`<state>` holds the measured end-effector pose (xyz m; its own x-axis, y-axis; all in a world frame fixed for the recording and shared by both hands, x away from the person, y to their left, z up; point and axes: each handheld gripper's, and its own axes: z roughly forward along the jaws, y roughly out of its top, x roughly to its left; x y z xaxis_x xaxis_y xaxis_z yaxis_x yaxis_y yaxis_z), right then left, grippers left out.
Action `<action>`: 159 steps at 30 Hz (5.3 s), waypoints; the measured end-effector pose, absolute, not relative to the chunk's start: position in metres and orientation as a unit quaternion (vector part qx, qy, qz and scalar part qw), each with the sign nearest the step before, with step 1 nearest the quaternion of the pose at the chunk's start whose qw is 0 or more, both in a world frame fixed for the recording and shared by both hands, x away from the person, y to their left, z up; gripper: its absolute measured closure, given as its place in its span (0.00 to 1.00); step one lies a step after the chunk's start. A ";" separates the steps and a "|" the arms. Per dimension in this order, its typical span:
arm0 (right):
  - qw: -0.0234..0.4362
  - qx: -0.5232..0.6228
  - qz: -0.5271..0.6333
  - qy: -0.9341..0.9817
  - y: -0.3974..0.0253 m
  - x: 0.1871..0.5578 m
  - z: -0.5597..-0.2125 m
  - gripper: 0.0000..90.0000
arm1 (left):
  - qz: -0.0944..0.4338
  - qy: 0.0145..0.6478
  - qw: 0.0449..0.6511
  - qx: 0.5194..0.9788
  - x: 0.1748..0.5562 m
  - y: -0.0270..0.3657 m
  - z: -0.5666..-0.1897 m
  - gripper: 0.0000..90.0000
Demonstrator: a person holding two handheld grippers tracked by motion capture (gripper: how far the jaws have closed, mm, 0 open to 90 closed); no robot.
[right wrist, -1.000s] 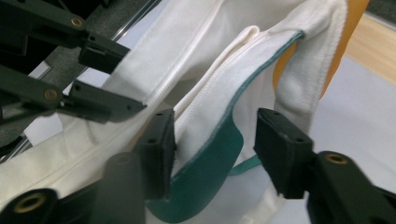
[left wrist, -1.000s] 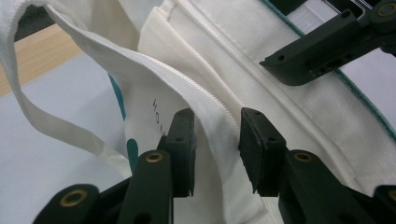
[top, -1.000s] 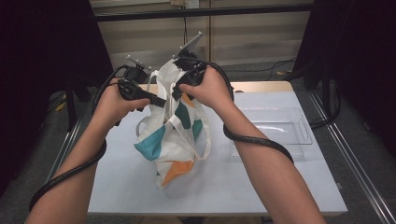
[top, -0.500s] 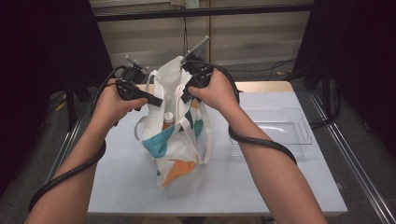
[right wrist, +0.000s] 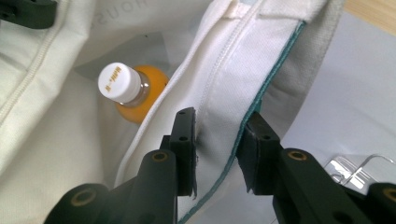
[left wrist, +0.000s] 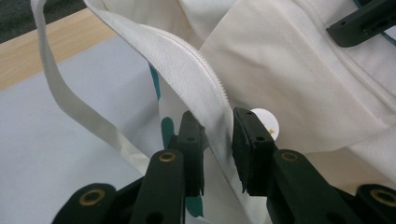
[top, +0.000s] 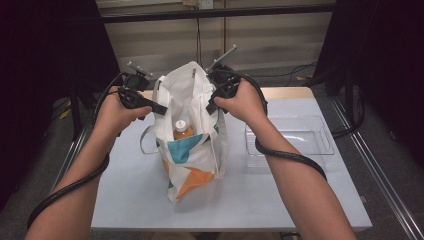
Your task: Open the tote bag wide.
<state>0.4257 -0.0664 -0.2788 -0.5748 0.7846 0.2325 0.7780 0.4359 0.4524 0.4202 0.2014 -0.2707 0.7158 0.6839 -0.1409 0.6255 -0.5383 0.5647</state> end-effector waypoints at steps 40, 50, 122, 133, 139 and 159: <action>0.009 0.486 0.252 0.837 -0.098 0.424 -0.310 0.79 | 0.046 0.415 0.291 0.861 0.419 0.229 -0.293 0.87; 0.007 0.492 0.250 0.834 -0.103 0.422 -0.317 0.79 | 0.043 0.424 0.294 0.856 0.417 0.235 -0.302 0.88; -0.008 0.523 0.248 0.815 -0.143 0.414 -0.377 0.79 | 0.009 0.428 0.283 0.858 0.414 0.246 -0.357 0.90; 0.009 0.509 0.244 0.825 -0.135 0.410 -0.361 0.74 | 0.020 0.431 0.289 0.855 0.411 0.242 -0.344 0.82; 0.020 0.507 0.245 0.826 -0.133 0.409 -0.353 0.67 | 0.029 0.429 0.297 0.852 0.409 0.243 -0.338 0.68; 0.051 0.498 0.250 0.829 -0.120 0.407 -0.331 0.53 | 0.035 0.421 0.319 0.848 0.390 0.236 -0.318 0.47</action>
<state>0.4068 -0.1202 -0.3306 -0.4997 0.8506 0.1636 0.7995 0.3803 0.4649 0.3903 0.2355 -0.3181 0.6427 0.7370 -0.2094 0.6924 -0.4418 0.5704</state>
